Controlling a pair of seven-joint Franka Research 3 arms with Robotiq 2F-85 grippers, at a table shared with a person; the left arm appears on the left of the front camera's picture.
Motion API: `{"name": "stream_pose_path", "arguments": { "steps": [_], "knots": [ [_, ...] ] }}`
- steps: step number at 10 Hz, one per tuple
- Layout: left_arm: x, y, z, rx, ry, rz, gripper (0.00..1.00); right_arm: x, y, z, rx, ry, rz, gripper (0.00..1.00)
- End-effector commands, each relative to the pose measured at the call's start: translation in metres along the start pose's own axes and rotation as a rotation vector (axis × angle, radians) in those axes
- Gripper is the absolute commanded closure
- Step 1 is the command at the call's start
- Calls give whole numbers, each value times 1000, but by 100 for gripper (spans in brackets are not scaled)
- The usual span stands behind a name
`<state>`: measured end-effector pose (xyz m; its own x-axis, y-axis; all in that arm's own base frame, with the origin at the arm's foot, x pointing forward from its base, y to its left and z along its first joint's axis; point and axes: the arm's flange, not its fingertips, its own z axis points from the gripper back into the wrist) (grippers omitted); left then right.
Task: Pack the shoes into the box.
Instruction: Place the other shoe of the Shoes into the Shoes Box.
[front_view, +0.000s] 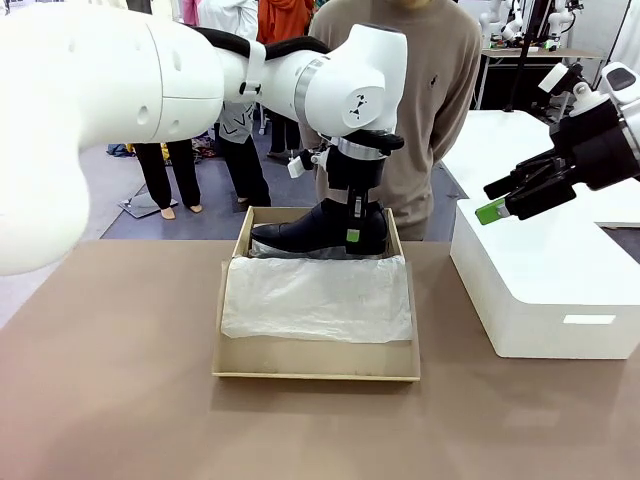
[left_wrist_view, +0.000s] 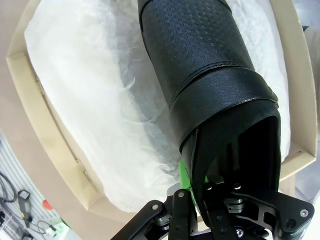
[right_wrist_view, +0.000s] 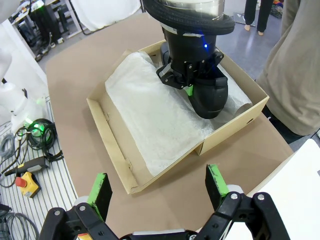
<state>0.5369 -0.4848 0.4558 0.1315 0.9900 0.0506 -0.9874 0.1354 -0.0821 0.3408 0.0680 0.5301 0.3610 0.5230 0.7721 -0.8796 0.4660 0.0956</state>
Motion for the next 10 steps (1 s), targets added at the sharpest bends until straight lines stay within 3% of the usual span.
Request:
{"name": "stream_pose_path", "arguments": {
  "steps": [1,10],
  "knots": [
    [-9,-9,3,-16,-45,57,100,0,-2,-3,13,-36,22,0],
    [-17,-11,-28,47,-29,67,100,0,-2,-3,13,-36,22,0]
  ]
}}
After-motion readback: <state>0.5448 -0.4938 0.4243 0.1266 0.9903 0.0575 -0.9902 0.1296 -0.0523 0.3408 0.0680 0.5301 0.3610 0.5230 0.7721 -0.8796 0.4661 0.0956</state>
